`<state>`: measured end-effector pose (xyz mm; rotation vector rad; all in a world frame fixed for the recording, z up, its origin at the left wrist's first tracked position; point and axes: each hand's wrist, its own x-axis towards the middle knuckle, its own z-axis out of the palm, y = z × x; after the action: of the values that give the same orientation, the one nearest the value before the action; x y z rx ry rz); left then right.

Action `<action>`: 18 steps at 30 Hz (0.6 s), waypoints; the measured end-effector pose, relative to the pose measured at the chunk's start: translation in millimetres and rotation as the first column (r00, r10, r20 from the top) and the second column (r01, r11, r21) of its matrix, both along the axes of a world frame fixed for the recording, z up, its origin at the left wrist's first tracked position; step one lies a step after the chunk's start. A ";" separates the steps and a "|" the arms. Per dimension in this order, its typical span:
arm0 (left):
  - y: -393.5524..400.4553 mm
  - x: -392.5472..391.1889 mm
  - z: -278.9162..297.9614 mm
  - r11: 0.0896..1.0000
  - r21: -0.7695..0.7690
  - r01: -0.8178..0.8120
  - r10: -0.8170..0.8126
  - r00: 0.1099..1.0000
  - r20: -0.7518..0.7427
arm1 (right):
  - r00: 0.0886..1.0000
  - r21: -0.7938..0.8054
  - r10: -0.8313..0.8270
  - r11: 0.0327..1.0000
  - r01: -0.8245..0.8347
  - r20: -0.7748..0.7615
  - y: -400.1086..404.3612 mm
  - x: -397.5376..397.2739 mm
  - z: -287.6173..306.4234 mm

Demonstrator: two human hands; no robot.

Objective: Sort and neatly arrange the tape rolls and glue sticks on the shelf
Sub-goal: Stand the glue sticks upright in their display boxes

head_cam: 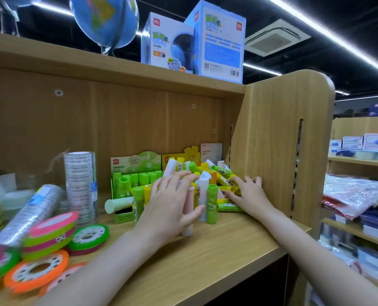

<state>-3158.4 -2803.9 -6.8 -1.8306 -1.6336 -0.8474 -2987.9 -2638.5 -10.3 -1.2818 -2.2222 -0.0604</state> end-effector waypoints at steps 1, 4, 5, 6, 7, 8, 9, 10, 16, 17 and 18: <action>-0.2 0.1 -0.4 1.000 -0.006 0.002 -0.002 1.000 0.006 | 1.000 0.001 0.009 1.000 -0.009 -0.005 -1.0 0.8 -0.7; -1.3 1.4 0.4 1.000 0.005 0.014 -0.014 1.000 0.016 | 1.000 0.007 0.018 1.000 -0.018 0.006 -4.0 1.7 -1.6; -1.4 2.0 0.9 1.000 0.009 0.016 -0.016 1.000 0.020 | 1.000 0.006 0.021 1.000 -0.021 0.011 -4.8 2.0 -1.8; -1.9 2.7 1.4 1.000 0.014 0.016 -0.017 1.000 0.025 | 1.000 0.008 0.026 1.000 -0.026 0.017 -6.2 2.9 -1.8; -2.7 3.3 1.9 1.000 0.022 0.016 -0.017 0.999 0.032 | 0.999 0.011 0.033 0.999 -0.034 0.020 -8.3 4.3 -1.5; -3.7 3.3 2.0 0.999 0.029 0.016 -0.017 0.999 0.038 | 0.999 0.014 0.043 0.999 -0.043 0.013 -10.9 5.9 -1.2; -4.8 3.2 2.2 0.999 0.030 0.017 -0.018 0.999 0.046 | 0.999 0.009 0.051 0.999 -0.050 -0.009 -13.3 8.0 -0.9; -5.8 2.6 2.4 1.000 0.023 0.018 -0.019 0.998 0.056 | 0.998 0.000 0.054 0.999 -0.054 -0.033 -15.2 10.4 -0.7; -10.2 0.3 1.3 0.999 -0.052 0.004 -0.003 1.000 0.028 | 0.993 -0.087 0.116 0.989 -0.119 -0.036 -26.3 20.1 -1.7; -10.3 0.8 0.7 0.999 -0.048 0.003 -0.001 0.999 0.035 | 0.990 -0.095 0.133 0.986 -0.137 -0.050 -29.8 21.5 -0.9; -10.2 1.6 -0.2 1.000 -0.031 0.005 -0.004 0.999 0.040 | 0.985 -0.091 0.157 0.982 -0.163 -0.067 -33.2 23.3 -0.2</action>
<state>-3156.8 -2814.1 -7.0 -1.8501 -1.6768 -0.8709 -2964.6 -2671.7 -10.5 -1.1337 -2.2920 0.1458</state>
